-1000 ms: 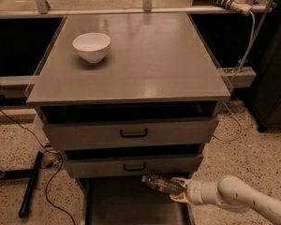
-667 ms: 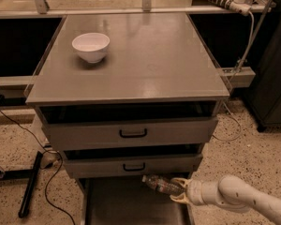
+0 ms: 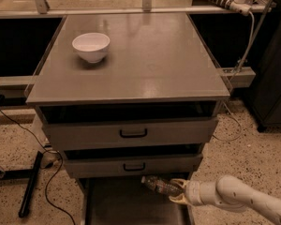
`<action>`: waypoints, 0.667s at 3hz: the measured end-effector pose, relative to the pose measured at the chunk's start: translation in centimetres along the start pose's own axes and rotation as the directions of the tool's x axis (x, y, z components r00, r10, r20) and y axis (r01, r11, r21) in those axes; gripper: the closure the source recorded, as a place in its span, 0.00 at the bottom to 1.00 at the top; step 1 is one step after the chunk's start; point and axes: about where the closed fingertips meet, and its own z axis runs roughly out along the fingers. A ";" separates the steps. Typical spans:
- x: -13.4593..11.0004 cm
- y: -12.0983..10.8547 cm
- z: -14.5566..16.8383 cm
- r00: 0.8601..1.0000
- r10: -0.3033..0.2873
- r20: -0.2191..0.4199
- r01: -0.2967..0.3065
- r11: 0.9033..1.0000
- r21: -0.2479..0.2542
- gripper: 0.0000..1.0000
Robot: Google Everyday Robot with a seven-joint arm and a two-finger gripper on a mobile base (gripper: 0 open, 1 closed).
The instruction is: Place water bottle into bottom drawer
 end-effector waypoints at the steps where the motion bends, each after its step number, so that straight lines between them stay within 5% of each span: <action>1: 1.9 0.6 2.1 0.998 0.057 -0.013 -0.057 0.998 -0.032 1.00; 2: 4.6 1.7 5.0 0.992 0.126 -0.026 -0.128 0.989 -0.068 1.00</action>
Offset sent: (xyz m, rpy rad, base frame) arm 0.0028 0.0012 -0.1194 0.0289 0.2299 -0.0784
